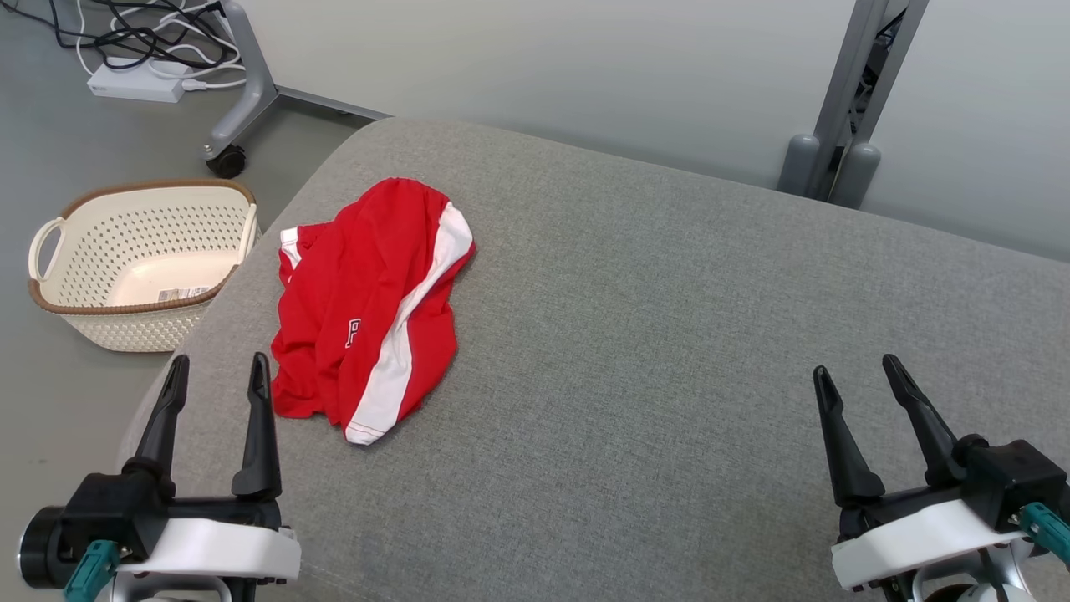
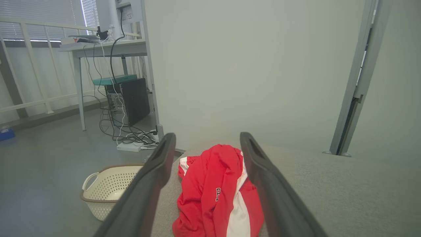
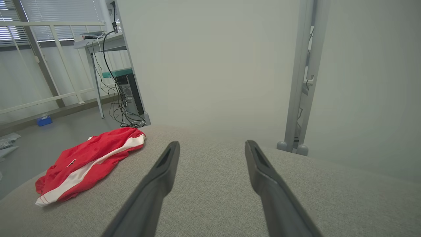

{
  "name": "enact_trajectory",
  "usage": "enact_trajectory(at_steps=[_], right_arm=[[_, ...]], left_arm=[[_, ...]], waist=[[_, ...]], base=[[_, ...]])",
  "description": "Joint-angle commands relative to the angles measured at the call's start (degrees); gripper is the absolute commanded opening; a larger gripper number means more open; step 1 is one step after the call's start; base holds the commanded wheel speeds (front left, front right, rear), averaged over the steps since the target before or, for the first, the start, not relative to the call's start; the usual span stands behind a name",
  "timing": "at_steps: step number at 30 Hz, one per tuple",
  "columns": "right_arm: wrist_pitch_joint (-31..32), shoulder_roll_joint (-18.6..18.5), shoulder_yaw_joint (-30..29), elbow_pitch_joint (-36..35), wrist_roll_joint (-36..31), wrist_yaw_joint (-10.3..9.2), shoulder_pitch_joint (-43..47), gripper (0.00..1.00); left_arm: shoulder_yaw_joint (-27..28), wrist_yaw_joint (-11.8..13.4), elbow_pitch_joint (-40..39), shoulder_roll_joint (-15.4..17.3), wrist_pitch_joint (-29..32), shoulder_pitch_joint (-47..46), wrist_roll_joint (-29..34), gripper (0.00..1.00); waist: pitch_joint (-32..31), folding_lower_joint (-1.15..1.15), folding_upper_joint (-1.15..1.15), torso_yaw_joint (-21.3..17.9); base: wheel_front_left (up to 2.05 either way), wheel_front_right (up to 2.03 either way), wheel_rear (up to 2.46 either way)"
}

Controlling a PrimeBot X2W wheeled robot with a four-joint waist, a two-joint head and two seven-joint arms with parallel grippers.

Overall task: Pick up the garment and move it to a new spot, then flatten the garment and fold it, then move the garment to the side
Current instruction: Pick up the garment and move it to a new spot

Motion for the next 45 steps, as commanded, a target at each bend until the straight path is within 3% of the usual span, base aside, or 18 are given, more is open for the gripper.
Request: enact_trajectory(at_steps=[1,13,18,26,31,42,43,44,45], right_arm=[[-0.23,-0.17,0.07,0.22,0.04,0.01,-0.35,1.00],[0.20,-0.12,-0.01,0.33,0.01,0.01,-1.17,1.00],[1.18,-0.67,-0.53,-1.08,-0.39,0.01,-2.14,1.00],[2.88,-1.70,-1.45,-3.78,-1.23,0.01,-4.12,1.00],[3.14,-2.02,-1.39,-4.73,-1.13,0.01,-5.44,1.00],[2.74,-2.34,-1.70,-4.94,-0.69,0.01,-7.77,1.00],[2.68,-2.30,-1.66,-4.86,-0.63,0.01,-7.99,1.00],[2.62,-2.30,-1.74,-4.82,-0.60,0.01,-8.16,1.00],[2.62,-2.30,-1.74,-4.82,-0.60,0.01,-8.16,1.00]], left_arm=[[0.15,-0.34,-0.19,0.46,-0.04,-0.96,0.16,1.00],[1.84,-2.18,1.05,1.41,-0.67,-3.15,-0.56,1.00],[3.58,-3.43,2.96,3.35,1.52,-8.78,-1.72,1.00],[1.34,-8.97,12.97,5.74,14.53,-20.73,-6.17,1.00],[-0.89,-13.13,23.84,4.91,20.54,-24.29,-9.39,1.00],[-3.65,-20.75,45.83,-0.35,23.28,-27.81,-14.27,0.98],[-3.78,-21.16,46.87,-0.78,22.60,-28.14,-14.39,0.67],[-3.75,-21.34,47.66,-0.96,21.04,-28.92,-14.03,0.23],[-3.75,-21.34,47.66,-0.96,21.04,-28.92,-14.03,0.23]], waist=[[0.05,0.00,0.00,-0.04],[1.34,0.00,0.00,-1.58],[4.02,0.00,0.00,-3.49],[10.11,0.00,0.00,-6.95],[13.51,0.00,0.00,-9.03],[17.61,0.00,0.00,-10.70],[17.66,0.00,0.00,-10.72],[17.68,0.00,0.00,-10.71],[17.68,0.00,0.00,-10.71]], base=[[0.00,0.00,0.00],[0.00,0.00,0.00],[0.00,0.00,0.00],[0.00,0.00,0.00],[0.00,0.00,0.00],[0.00,0.00,0.00],[0.00,0.00,0.00],[0.00,0.00,0.00],[0.00,0.00,0.00]])
